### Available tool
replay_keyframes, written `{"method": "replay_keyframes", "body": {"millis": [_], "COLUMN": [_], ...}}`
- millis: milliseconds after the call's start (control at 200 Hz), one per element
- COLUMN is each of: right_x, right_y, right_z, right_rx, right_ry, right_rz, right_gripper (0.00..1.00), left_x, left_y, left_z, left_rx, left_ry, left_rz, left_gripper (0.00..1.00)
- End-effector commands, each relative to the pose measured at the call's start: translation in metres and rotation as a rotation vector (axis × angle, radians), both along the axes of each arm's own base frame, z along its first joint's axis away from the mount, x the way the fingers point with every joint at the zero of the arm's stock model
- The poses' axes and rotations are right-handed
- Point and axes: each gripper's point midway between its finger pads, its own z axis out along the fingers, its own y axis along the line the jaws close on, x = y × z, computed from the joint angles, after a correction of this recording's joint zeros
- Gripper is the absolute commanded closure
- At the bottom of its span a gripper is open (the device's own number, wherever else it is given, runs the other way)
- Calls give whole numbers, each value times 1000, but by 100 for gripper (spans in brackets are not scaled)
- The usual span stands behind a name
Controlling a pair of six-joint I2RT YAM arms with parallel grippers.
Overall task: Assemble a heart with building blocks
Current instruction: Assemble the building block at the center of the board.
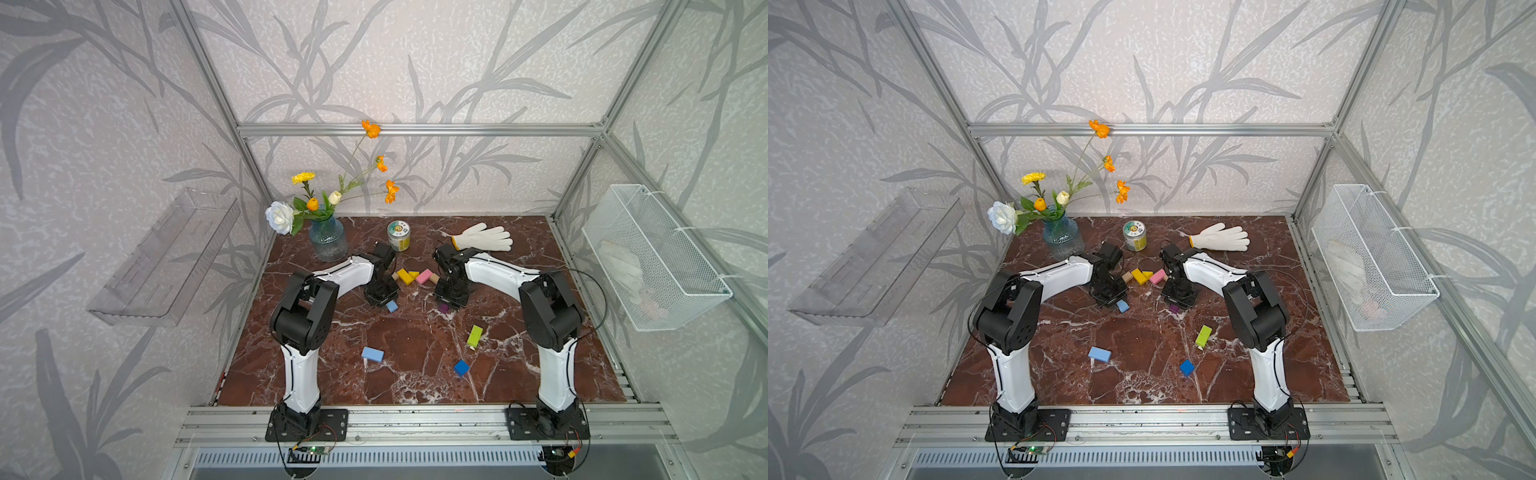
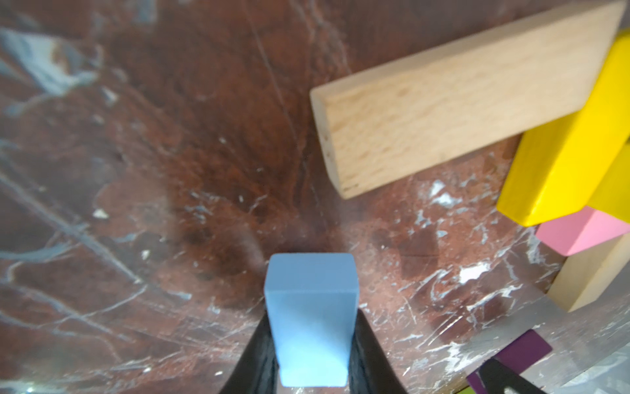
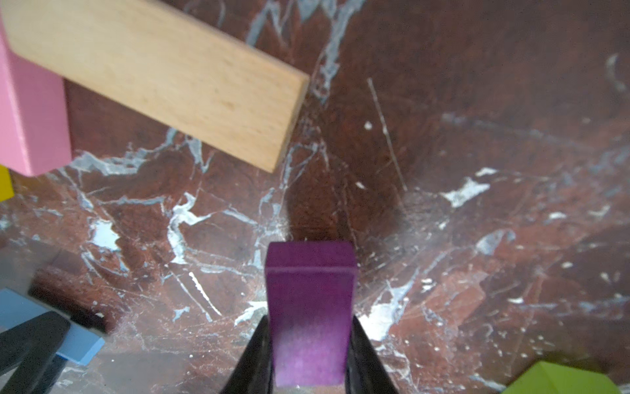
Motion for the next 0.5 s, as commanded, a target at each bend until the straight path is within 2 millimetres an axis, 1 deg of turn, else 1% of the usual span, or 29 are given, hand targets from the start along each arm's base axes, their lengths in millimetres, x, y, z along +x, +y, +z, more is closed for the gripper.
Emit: {"method": "replay_keyframes", "body": {"millis": [0, 500], "right_x": [-3, 0], "right_y": [1, 0], "right_z": [-3, -6], "right_rx": [-9, -27], "right_ry": [25, 21], "right_rz": [-20, -31], "right_gripper": [100, 100], "left_x": [-17, -13], "left_y": [23, 35], "left_z": [-45, -49], "left_rx": [118, 166], "left_ry": [98, 117], "left_rz": [28, 47], "left_gripper": [80, 80]}}
